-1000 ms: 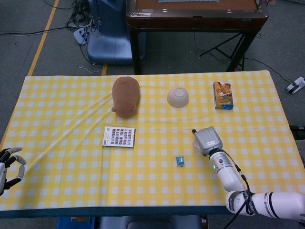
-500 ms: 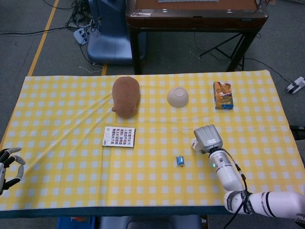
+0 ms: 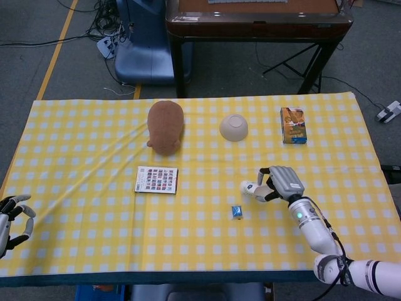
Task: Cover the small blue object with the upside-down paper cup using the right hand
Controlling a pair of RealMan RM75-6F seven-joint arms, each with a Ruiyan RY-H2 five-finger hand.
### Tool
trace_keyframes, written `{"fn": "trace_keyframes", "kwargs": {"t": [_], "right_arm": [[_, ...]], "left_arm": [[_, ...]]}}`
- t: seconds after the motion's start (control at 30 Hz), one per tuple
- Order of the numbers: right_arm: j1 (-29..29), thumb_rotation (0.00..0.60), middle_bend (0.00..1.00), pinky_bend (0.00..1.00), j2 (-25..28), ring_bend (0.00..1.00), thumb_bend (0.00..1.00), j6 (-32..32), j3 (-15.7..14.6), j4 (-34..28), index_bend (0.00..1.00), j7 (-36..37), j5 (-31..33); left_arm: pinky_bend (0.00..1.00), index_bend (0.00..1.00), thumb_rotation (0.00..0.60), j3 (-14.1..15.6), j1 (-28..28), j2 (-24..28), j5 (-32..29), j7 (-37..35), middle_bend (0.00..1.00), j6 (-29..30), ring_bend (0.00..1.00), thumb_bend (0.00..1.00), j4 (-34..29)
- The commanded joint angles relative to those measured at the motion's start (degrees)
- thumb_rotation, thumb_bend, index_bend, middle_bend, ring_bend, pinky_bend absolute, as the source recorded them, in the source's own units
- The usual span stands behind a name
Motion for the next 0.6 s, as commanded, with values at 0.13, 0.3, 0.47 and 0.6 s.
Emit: {"fn": "trace_keyframes", "kwargs": {"t": [0.13, 0.3, 0.47, 0.6], "right_arm": [[-8.5, 0.6, 1.0, 1.0, -1.0, 1.0, 0.0, -8.0, 3.6, 9.5, 0.48, 33.4, -15.1], [-8.8, 0.6, 1.0, 1.0, -0.3, 1.0, 0.0, -10.1, 3.4, 11.7, 0.09, 38.4, -18.5], [-9.0, 0.6, 1.0, 1.0, 1.1, 1.0, 0.0, -9.0, 3.6, 10.9, 0.0, 37.8, -20.2], [-9.5, 0.6, 1.0, 1.0, 2.7, 1.0, 0.0, -6.3, 3.8, 8.6, 0.0, 33.7, -20.4]], "left_arm": [[0.47, 0.64, 0.6, 0.0, -0.1, 0.0, -0.1, 0.2, 0.27, -0.2, 0.2, 0.49, -0.1], [0.47, 0.64, 0.6, 0.0, -0.1, 0.0, -0.1, 0.2, 0.27, -0.2, 0.2, 0.49, -0.1], [0.47, 0.64, 0.6, 0.0, -0.1, 0.0, -0.2, 0.1, 0.27, -0.2, 0.2, 0.49, -0.1], [0.47, 0.64, 0.6, 0.0, -0.1, 0.1, -0.2, 0.0, 0.27, -0.3, 0.2, 0.49, -0.1]]}}
